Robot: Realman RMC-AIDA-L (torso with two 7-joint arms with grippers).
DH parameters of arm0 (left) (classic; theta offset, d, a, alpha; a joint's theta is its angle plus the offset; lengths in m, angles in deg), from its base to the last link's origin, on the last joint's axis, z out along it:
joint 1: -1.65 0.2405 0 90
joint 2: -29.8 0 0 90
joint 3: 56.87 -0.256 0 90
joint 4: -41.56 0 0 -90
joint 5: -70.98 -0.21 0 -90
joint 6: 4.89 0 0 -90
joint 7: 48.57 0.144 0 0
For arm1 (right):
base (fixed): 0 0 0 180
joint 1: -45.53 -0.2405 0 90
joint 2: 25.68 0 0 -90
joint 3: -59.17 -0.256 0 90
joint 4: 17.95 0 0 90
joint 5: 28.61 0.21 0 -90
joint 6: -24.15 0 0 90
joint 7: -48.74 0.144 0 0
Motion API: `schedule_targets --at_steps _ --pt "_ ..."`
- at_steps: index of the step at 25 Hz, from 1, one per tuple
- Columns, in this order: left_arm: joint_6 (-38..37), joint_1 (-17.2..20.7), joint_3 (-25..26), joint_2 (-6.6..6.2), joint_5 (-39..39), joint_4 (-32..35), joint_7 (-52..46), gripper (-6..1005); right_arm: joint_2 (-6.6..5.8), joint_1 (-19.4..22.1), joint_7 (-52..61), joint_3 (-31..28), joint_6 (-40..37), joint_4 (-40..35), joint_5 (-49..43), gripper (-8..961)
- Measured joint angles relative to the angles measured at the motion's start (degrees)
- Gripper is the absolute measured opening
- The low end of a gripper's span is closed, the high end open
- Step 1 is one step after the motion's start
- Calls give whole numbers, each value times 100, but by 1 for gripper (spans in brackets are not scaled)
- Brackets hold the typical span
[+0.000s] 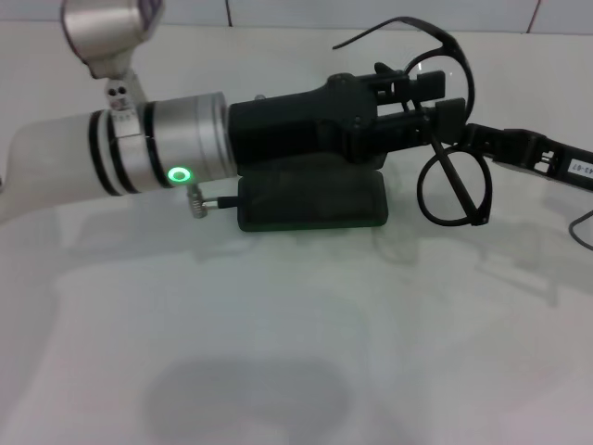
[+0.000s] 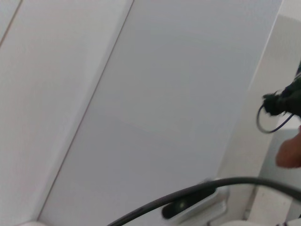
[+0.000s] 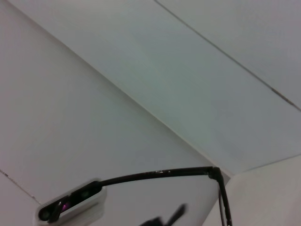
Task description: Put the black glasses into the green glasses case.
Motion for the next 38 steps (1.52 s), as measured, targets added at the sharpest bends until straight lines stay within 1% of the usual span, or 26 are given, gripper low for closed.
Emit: schedule_targets --at_steps 3,6,12,16,20,21,22,24,28,32,38 --pt "-304 119 -1 -57 98 -20 -1 531 -30 8 1 -11 -7 -8 13 114" --pt "-497 212 -3 -84 190 -24 8 531 -47 14 -4 -11 -8 -28 19 114" --pt "-585 356 -15 -95 338 -108 68 530 -68 40 1 -4 -96 -61 -3 114" --pt "-587 481 -5 -89 638 -160 145 529 -121 46 3 50 -283 -88 -91 114" --pt "-588 560 -3 -90 1100 -256 300 529 -156 -62 3 62 -505 -118 -561 114" --pt "-588 560 -3 -90 1100 -256 300 529 -157 -92 3 63 -540 -147 -686 114" --pt "-588 560 -3 -90 1100 -256 300 529 -153 -129 10 66 -585 -191 -883 114" --pt "-588 541 -10 -73 1401 -323 429 528 -129 -182 95 66 -607 -275 -1152 114" --pt "-747 302 -17 -80 855 -310 437 528 -83 -240 195 36 -577 -318 -1282 114" --pt "-807 119 -19 -23 293 -326 505 527 -66 -258 196 4 -561 -357 -1236 114" --pt "-796 94 -20 31 58 -231 751 526 -45 -254 205 -15 -552 -385 -1101 113"
